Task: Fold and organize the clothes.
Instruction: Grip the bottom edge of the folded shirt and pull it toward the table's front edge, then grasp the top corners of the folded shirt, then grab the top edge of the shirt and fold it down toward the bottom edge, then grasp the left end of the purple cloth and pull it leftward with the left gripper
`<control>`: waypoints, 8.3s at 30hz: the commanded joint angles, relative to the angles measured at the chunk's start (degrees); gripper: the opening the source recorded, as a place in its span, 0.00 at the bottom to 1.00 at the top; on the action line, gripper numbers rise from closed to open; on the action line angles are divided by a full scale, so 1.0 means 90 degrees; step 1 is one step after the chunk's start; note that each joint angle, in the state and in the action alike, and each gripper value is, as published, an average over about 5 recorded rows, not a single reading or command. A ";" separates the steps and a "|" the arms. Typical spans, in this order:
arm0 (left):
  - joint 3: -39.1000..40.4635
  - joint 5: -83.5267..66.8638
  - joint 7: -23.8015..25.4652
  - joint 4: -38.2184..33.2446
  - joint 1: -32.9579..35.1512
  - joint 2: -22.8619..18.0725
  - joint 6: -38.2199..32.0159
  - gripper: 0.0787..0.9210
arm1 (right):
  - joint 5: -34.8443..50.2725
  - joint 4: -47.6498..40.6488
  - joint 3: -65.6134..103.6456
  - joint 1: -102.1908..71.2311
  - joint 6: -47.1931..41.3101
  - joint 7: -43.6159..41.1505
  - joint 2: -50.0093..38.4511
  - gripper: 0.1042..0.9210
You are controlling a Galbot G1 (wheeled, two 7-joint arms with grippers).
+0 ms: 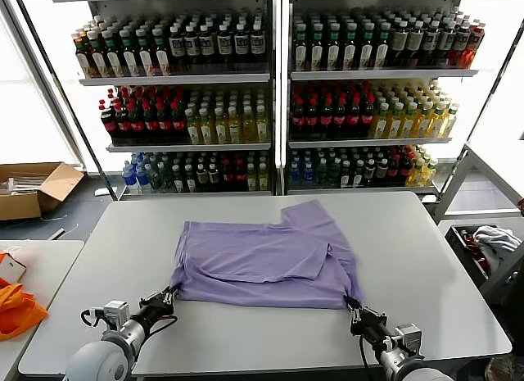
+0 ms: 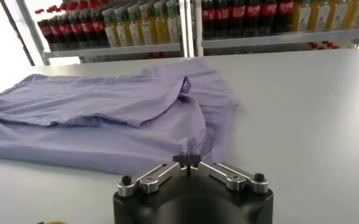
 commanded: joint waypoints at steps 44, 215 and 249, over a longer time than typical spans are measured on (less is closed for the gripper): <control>-0.2200 0.0543 0.0444 -0.2963 0.3255 -0.0501 0.0025 0.34 | 0.0513 0.1728 0.1598 -0.1432 0.0160 -0.0632 -0.0346 0.45; -0.0461 0.1139 -0.1996 -0.1679 0.2262 -0.1114 -0.0888 0.87 | 0.0930 -0.0006 0.3174 -0.1276 0.2277 -0.1821 0.0341 0.87; 0.0006 0.0975 -0.1823 -0.1667 0.2477 -0.1234 -0.0990 0.21 | 0.1088 0.0185 0.2941 -0.1353 0.2183 -0.1826 0.0578 0.88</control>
